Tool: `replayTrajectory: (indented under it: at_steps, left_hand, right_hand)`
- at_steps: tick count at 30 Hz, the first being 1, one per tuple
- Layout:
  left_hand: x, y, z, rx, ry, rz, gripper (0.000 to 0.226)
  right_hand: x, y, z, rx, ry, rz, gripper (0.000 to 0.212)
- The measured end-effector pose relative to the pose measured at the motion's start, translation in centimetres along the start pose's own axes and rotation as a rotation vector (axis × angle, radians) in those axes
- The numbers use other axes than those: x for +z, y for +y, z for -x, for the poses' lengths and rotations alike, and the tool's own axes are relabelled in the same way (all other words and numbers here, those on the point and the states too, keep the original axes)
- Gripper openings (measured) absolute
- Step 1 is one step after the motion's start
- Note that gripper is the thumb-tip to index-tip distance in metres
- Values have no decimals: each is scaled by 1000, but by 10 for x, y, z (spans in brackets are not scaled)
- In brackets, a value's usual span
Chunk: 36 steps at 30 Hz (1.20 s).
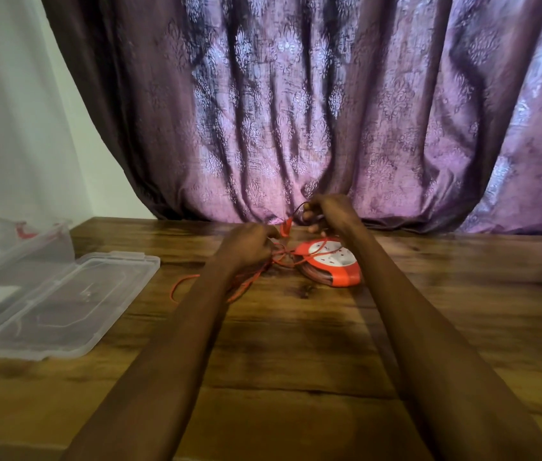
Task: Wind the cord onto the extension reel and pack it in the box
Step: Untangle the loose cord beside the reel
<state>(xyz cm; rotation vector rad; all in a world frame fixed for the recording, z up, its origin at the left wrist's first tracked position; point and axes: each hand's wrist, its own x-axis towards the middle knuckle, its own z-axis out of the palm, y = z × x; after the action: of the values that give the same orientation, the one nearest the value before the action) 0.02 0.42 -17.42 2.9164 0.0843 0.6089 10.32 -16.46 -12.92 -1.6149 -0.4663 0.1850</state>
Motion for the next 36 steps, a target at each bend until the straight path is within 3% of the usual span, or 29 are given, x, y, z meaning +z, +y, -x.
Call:
replayTrajectory:
  at_steps: [5,8,12,16,22,25,29,34,36]
  left_hand:
    - [28,4,-4,-52,-63,-226,33]
    - [34,-3,-6,-117,0,-101,27]
    - [32,-10,-6,-178,107,-104,29]
    - [26,-15,-8,-248,52,82,22]
    - [14,-23,-6,-301,-4,313,24]
    - [13,-25,-6,-303,-20,404,30]
    - [6,-25,-3,-278,-25,468,18]
    - [2,-34,-1,-253,-49,513,35]
    - [1,-37,1,-253,-68,581,29]
  right_hand:
    - [-1,-4,0,-36,22,53,23]
    - [-2,-3,0,-38,14,59,24]
    - [-4,-3,-4,-43,12,60,23]
    - [2,0,-8,-55,-37,87,17]
    - [11,0,0,-53,-311,238,17]
    - [16,-1,3,-59,-299,261,17]
    - [22,4,3,-119,-280,463,16]
    - [27,11,-1,-158,-382,944,18]
    - [29,11,2,-154,-393,1031,19]
